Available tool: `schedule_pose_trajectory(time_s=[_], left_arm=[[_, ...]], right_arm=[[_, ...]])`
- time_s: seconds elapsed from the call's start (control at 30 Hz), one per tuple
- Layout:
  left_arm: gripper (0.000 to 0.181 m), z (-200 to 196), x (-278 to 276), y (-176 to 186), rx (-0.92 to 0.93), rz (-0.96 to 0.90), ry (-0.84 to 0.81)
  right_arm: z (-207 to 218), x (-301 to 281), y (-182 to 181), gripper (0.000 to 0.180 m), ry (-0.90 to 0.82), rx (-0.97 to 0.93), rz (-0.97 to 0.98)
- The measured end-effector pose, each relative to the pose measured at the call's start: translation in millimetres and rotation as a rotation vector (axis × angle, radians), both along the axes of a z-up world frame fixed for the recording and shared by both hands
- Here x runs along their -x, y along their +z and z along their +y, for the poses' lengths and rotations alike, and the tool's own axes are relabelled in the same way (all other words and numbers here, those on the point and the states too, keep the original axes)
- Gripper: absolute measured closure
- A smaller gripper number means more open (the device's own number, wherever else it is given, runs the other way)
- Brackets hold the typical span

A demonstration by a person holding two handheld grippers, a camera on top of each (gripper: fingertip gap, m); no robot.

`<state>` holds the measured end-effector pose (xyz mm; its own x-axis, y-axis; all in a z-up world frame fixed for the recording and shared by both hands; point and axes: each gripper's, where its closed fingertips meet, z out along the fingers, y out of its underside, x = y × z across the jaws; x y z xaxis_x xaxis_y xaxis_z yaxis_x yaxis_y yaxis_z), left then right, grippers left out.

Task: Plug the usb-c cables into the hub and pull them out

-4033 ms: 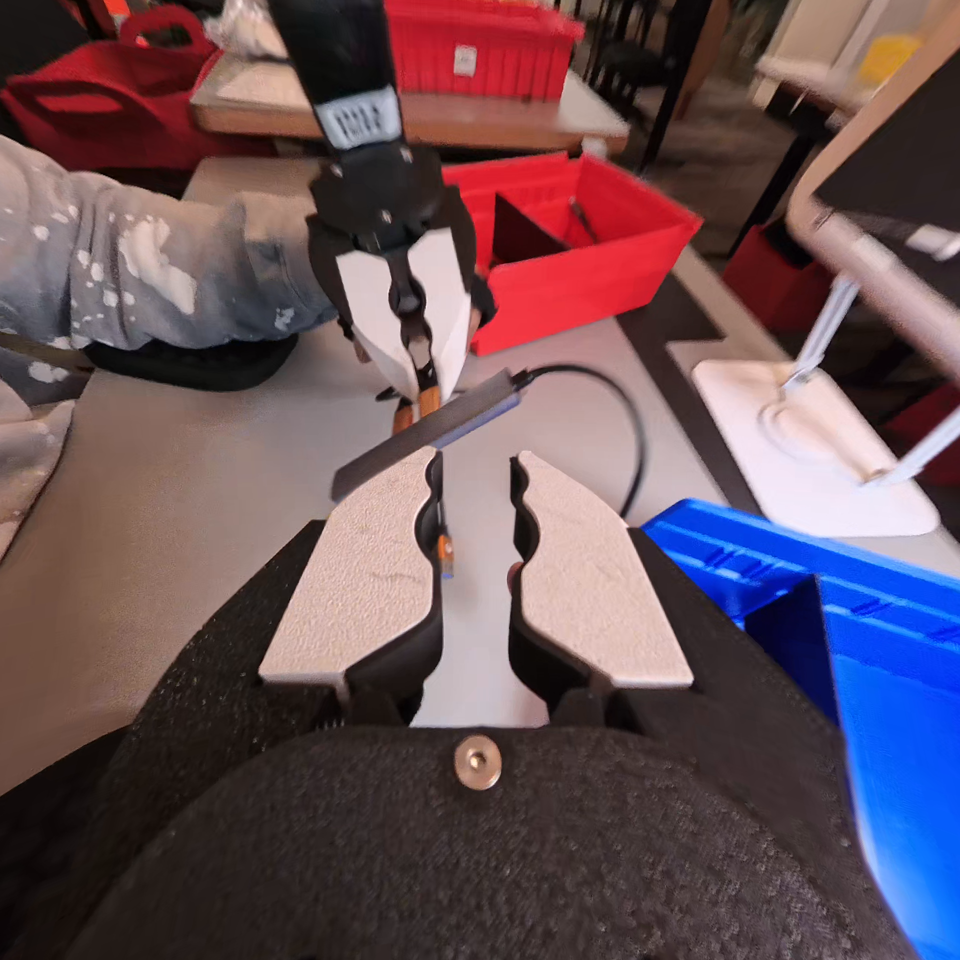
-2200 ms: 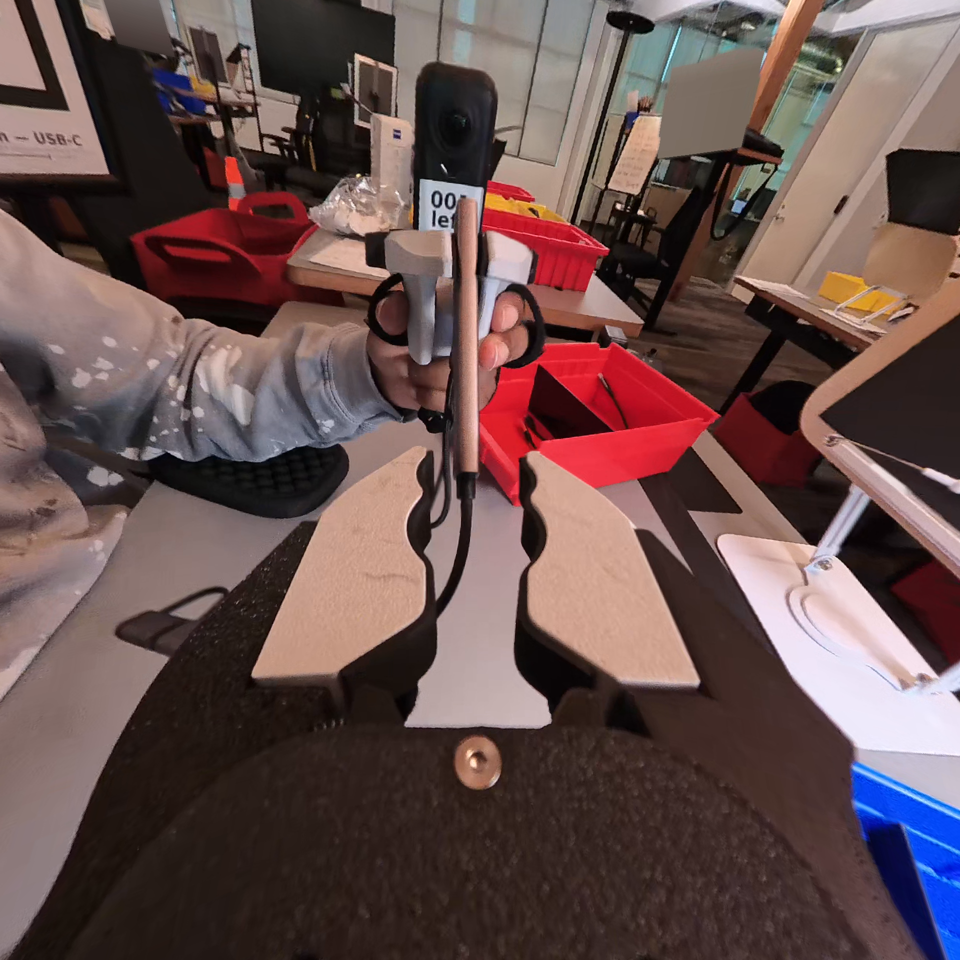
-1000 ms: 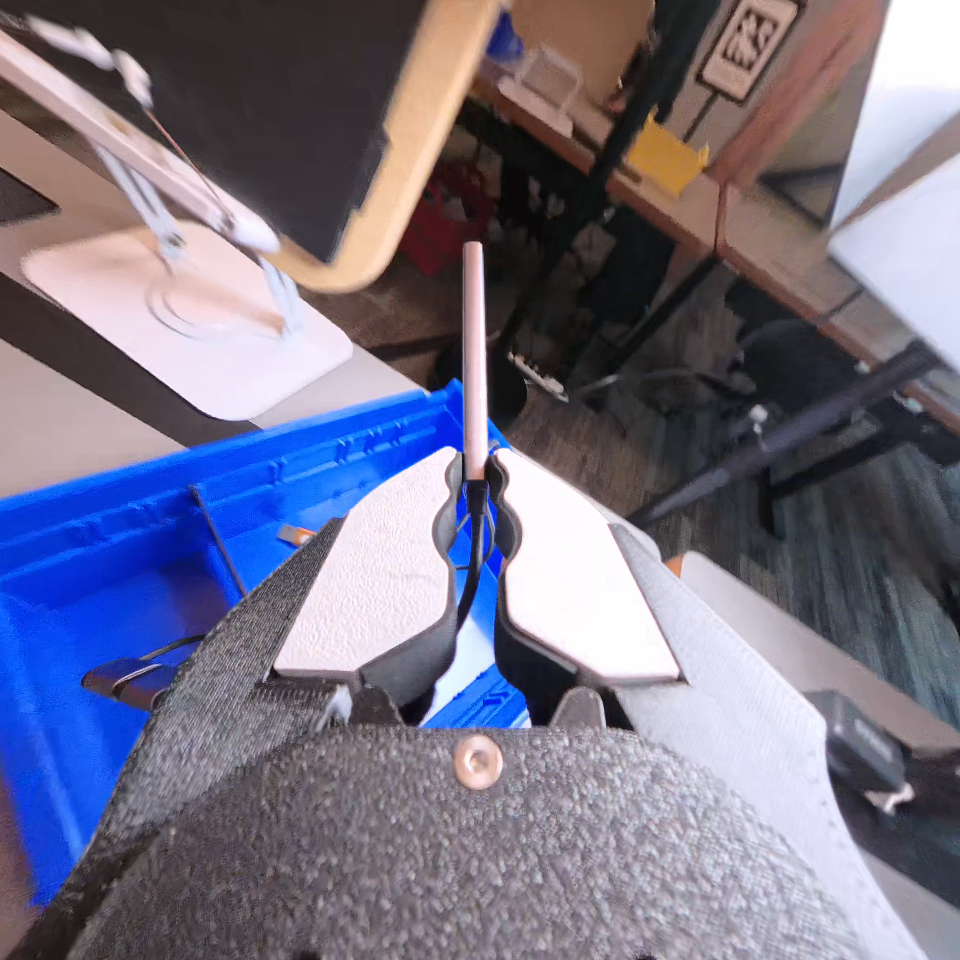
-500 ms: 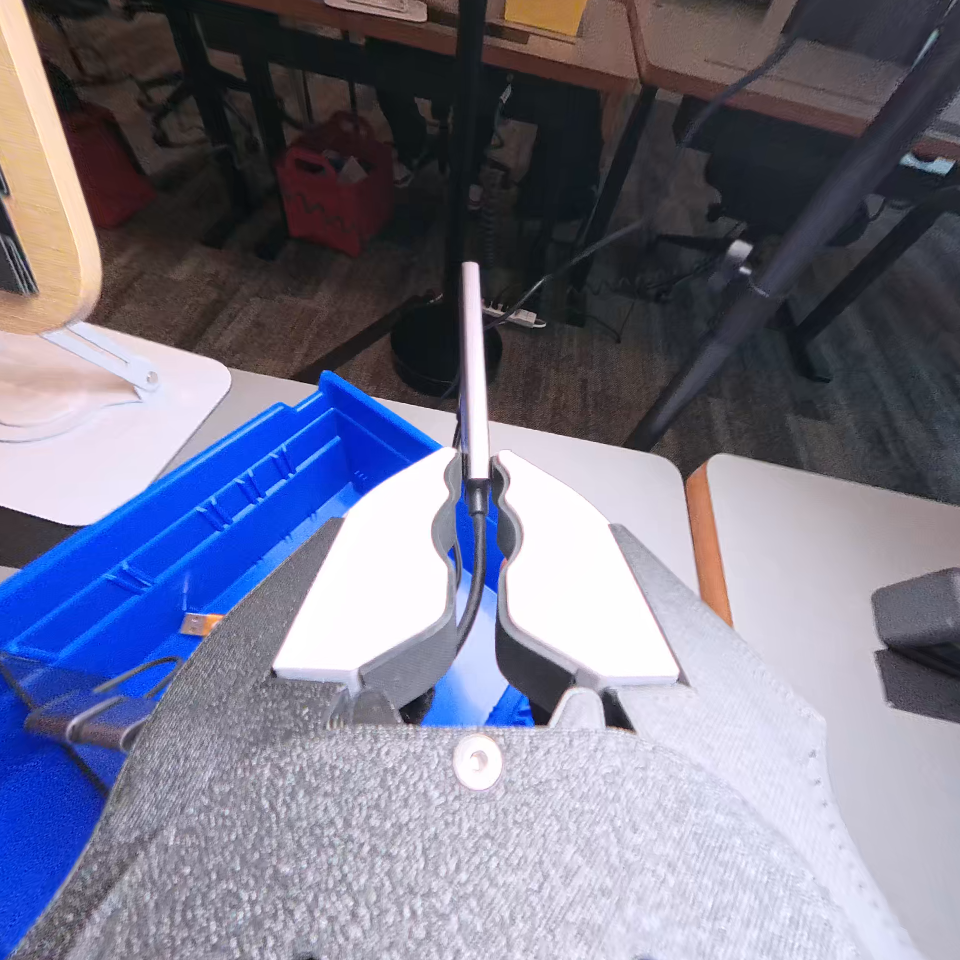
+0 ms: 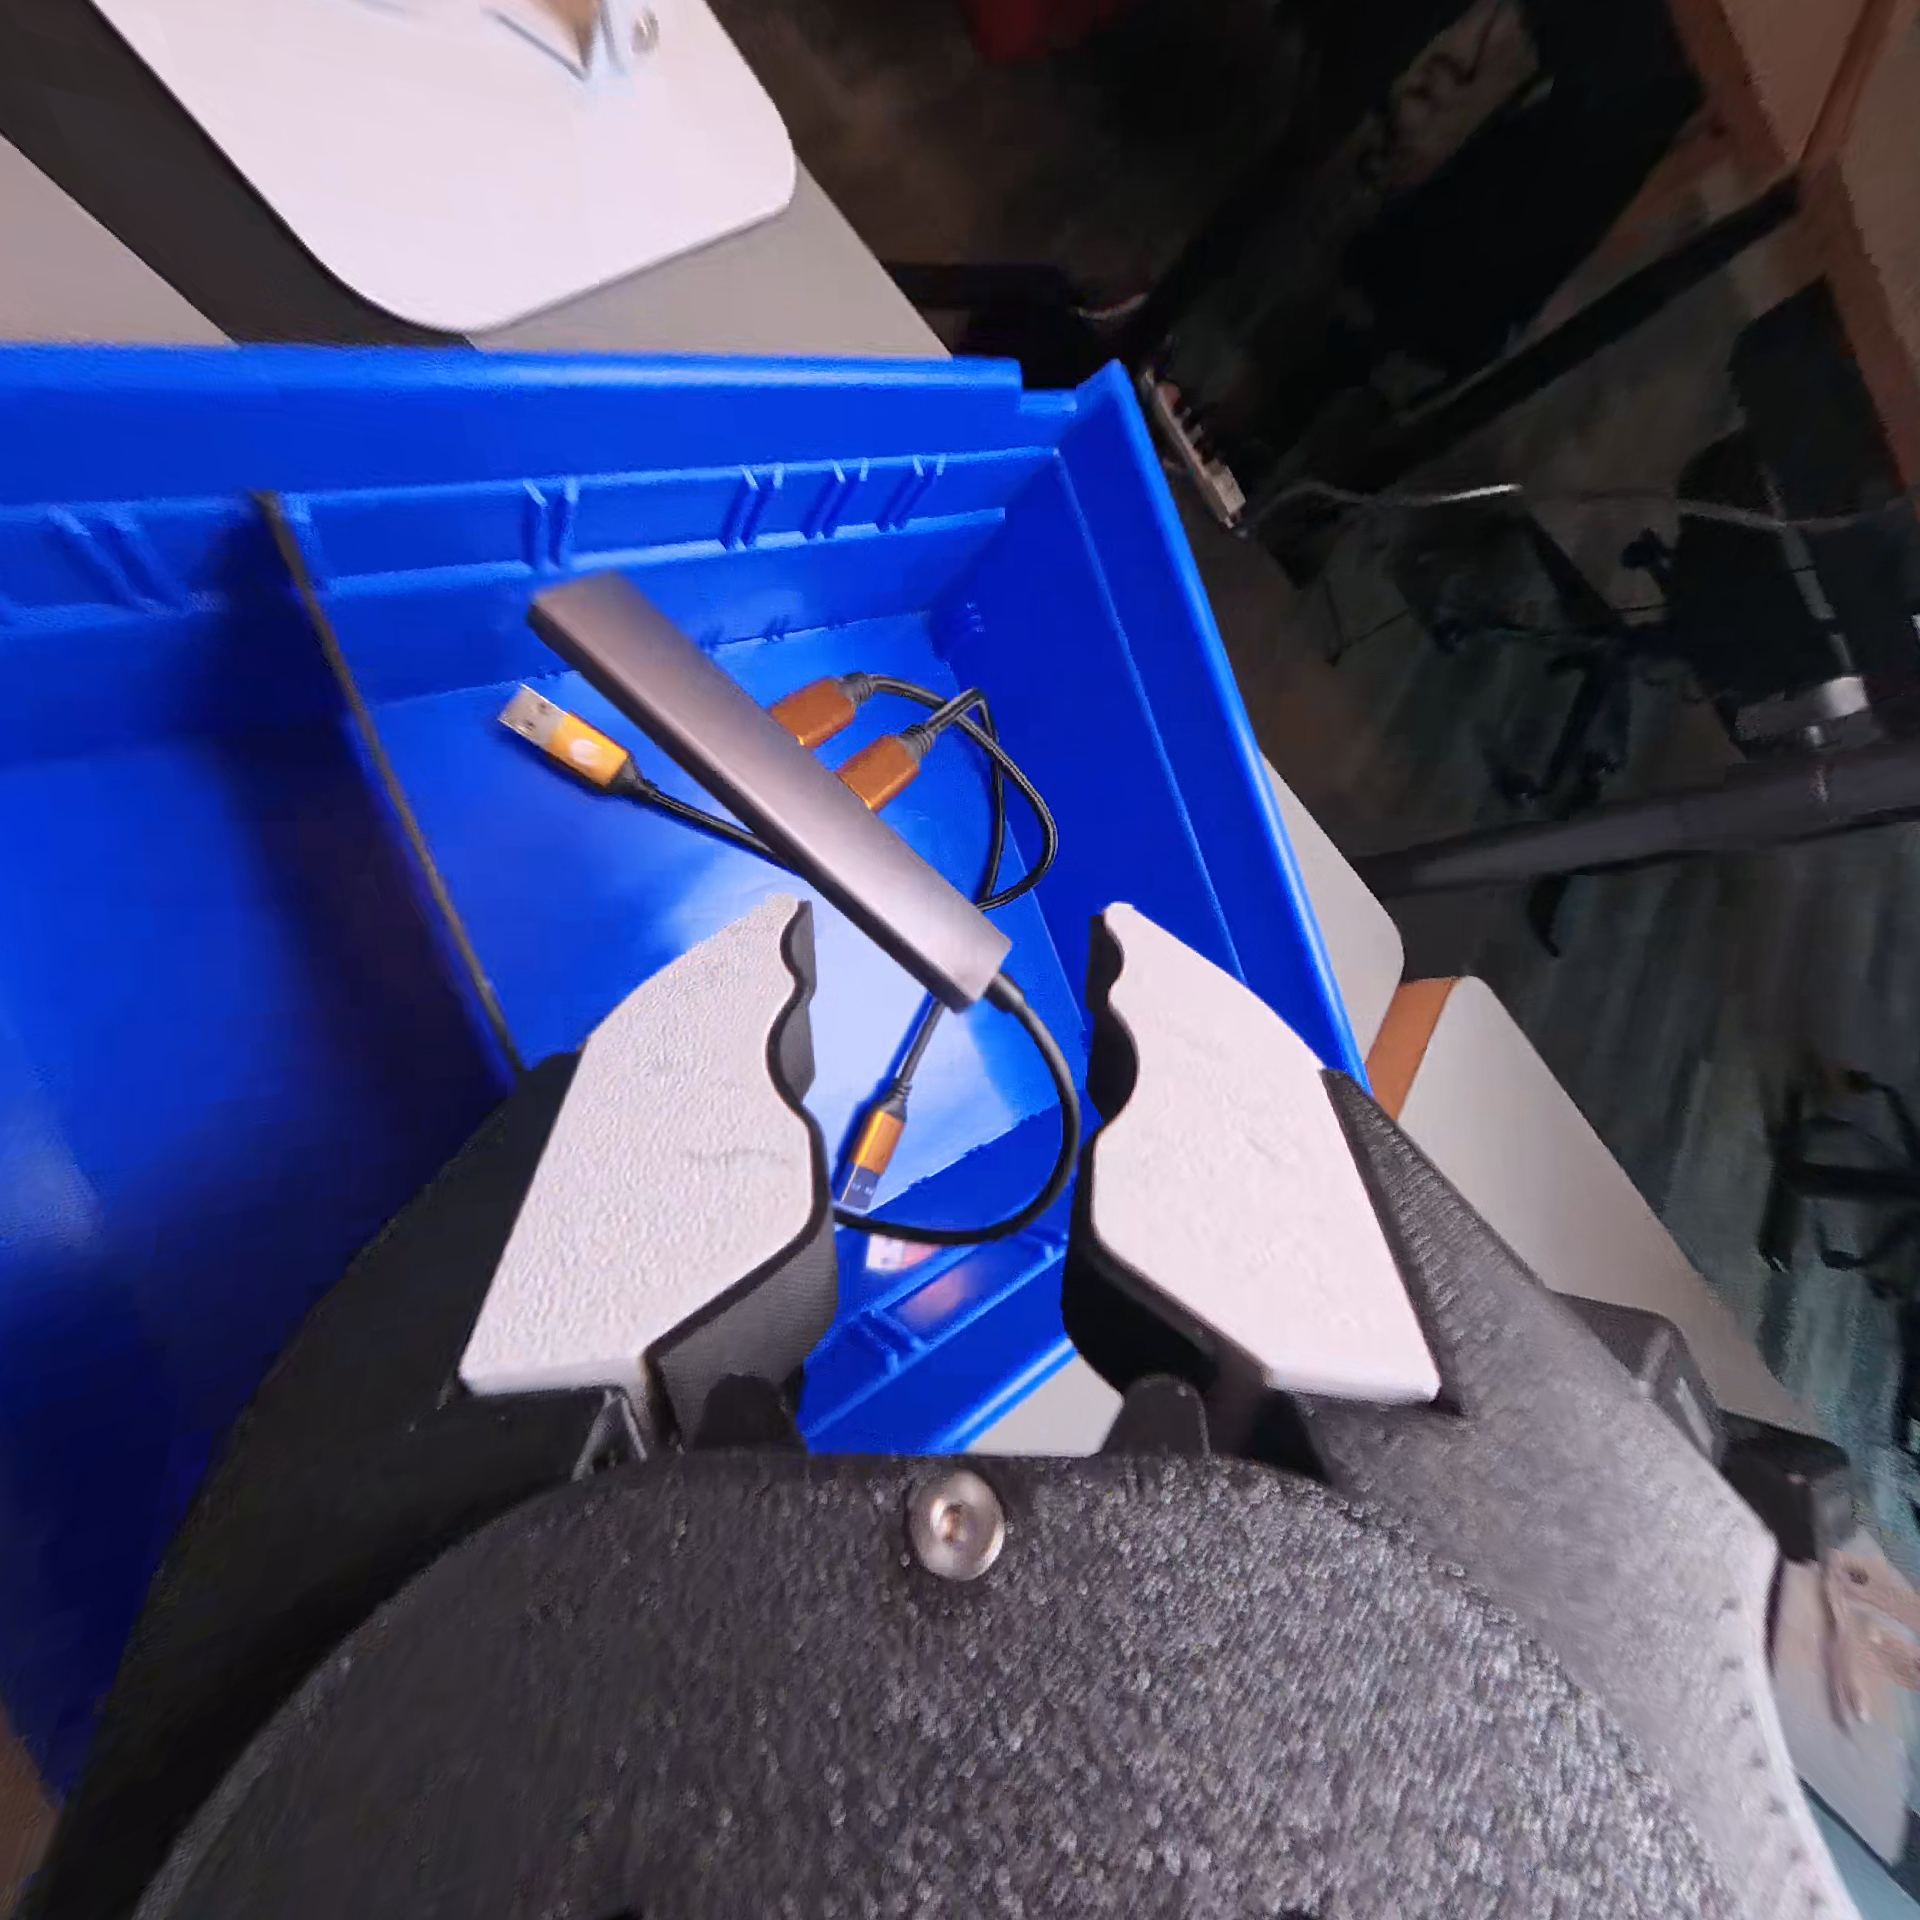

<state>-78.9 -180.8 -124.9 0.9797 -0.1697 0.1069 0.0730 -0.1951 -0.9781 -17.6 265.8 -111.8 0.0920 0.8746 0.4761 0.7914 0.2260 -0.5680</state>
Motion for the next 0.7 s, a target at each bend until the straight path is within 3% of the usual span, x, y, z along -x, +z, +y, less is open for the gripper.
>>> schedule_pose_trajectory(time_s=[0.2,0.33,0.53,0.7], left_arm=[[0.147,-1.8,2.4,4.5,-0.016,0.006,0.017],[0.147,-3.5,8.6,10.1,-0.029,0.018,0.048],[0.148,-19.1,51.6,38.4,-0.050,0.082,0.206],[0.150,-35.1,137.3,71.7,0.103,0.204,0.395]], right_arm=[[-71.1,-6.2,72.7,0.133,0.120,0.146,0.389],[-147.9,-16.2,93.7,0.135,0.206,0.340,0.690],[-237.2,-33.5,44.9,0.137,0.208,0.489,0.833],[-260.0,-33.0,3.2,0.141,0.223,0.473,0.803]])
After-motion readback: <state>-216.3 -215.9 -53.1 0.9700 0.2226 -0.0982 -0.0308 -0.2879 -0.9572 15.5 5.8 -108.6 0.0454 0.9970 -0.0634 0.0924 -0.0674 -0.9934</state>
